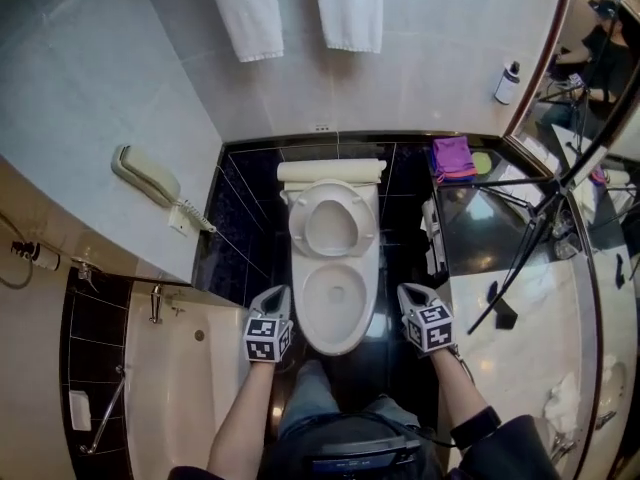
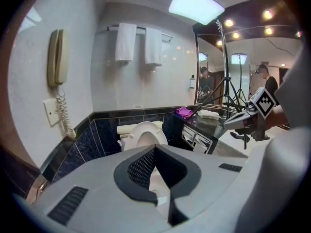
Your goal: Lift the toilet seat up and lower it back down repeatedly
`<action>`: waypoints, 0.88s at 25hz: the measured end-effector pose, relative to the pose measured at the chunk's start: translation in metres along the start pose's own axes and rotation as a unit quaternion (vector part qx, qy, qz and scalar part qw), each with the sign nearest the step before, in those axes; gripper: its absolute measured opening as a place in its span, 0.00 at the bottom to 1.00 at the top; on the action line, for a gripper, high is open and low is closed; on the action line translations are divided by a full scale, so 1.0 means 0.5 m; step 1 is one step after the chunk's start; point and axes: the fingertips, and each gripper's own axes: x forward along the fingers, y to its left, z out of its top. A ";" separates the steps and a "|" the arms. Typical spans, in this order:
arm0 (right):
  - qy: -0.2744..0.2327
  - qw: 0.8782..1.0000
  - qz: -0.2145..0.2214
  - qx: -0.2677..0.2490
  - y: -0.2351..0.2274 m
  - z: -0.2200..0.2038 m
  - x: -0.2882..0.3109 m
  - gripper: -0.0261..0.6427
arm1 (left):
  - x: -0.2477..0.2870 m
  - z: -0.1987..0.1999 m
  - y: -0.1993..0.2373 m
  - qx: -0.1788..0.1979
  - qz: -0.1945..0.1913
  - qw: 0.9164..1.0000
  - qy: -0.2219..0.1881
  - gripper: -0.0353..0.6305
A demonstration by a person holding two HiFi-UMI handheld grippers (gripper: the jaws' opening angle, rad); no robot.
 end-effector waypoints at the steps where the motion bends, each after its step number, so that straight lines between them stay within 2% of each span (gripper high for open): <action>1: 0.000 1.000 -0.003 0.000 -0.003 -0.008 -0.019 0.06 | -0.023 -0.004 -0.001 -0.004 0.003 1.000 -0.002 0.05; 11: -0.015 0.999 -0.032 0.017 -0.041 -0.048 -0.158 0.06 | -0.161 -0.049 -0.007 -0.028 0.017 0.999 -0.013 0.05; 17: -0.018 0.999 -0.037 0.022 -0.041 -0.071 -0.189 0.06 | -0.201 -0.068 -0.030 -0.017 0.013 1.000 -0.011 0.05; 22: -0.014 0.999 -0.035 0.027 -0.031 -0.090 -0.190 0.06 | -0.216 -0.072 -0.035 -0.026 0.014 0.999 -0.019 0.05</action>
